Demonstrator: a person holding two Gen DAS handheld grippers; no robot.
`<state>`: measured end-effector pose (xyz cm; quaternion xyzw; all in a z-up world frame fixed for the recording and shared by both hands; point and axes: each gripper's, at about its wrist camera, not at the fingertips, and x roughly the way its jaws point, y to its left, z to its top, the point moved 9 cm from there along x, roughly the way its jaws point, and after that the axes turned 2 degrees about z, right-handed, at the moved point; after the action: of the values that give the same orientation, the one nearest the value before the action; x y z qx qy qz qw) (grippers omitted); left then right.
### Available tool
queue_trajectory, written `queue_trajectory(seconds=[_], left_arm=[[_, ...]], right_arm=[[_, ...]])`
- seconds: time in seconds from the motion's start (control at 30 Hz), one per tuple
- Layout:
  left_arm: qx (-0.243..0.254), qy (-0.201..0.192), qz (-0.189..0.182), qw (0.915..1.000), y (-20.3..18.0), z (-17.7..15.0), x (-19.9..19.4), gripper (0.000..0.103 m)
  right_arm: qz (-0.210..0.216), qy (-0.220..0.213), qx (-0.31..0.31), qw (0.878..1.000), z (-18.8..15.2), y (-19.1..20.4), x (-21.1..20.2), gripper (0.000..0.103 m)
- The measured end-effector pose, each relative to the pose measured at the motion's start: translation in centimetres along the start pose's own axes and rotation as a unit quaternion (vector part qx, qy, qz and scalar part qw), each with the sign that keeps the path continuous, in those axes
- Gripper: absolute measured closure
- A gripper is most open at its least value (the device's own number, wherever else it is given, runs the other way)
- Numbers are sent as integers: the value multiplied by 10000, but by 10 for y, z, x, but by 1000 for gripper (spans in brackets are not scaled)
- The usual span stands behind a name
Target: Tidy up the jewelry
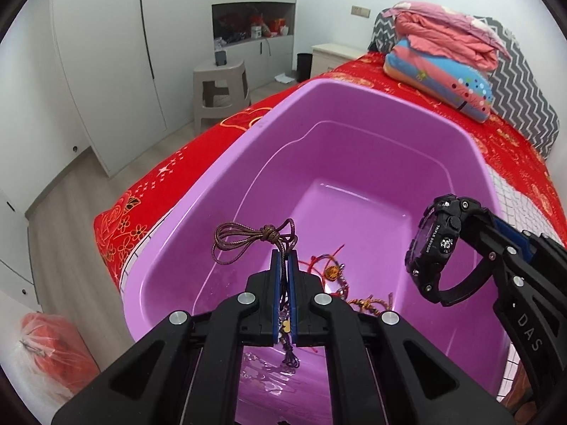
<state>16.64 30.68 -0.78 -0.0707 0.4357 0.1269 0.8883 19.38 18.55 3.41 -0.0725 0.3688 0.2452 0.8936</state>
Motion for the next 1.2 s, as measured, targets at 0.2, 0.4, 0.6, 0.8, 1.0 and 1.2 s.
queue_trajectory(seconds=[0.2, 0.4, 0.6, 0.8, 1.0, 1.2], left_arm=[[-167, 6, 220, 9996, 10, -2, -3, 27], [-264, -92, 401, 9988, 17, 1, -16, 12], [-367, -5, 459, 9983, 19, 0, -23, 7], [-401, 22, 491, 9980, 15, 0, -30, 6], [-385, 52, 543, 9978, 12, -2, -35, 6], [-401, 15, 625, 9972, 12, -1, -43, 6]], right_arm=[[47, 25, 46, 10000, -2, 4, -5, 54], [-76, -144, 22, 9999, 1, -1, -22, 52], [-38, -128, 206, 9997, -4, -7, -33, 50], [40, -76, 376, 9993, -11, -9, -39, 46], [68, -28, 494, 9988, -14, -11, -43, 46], [108, 68, 671, 9977, -17, -13, -49, 43]])
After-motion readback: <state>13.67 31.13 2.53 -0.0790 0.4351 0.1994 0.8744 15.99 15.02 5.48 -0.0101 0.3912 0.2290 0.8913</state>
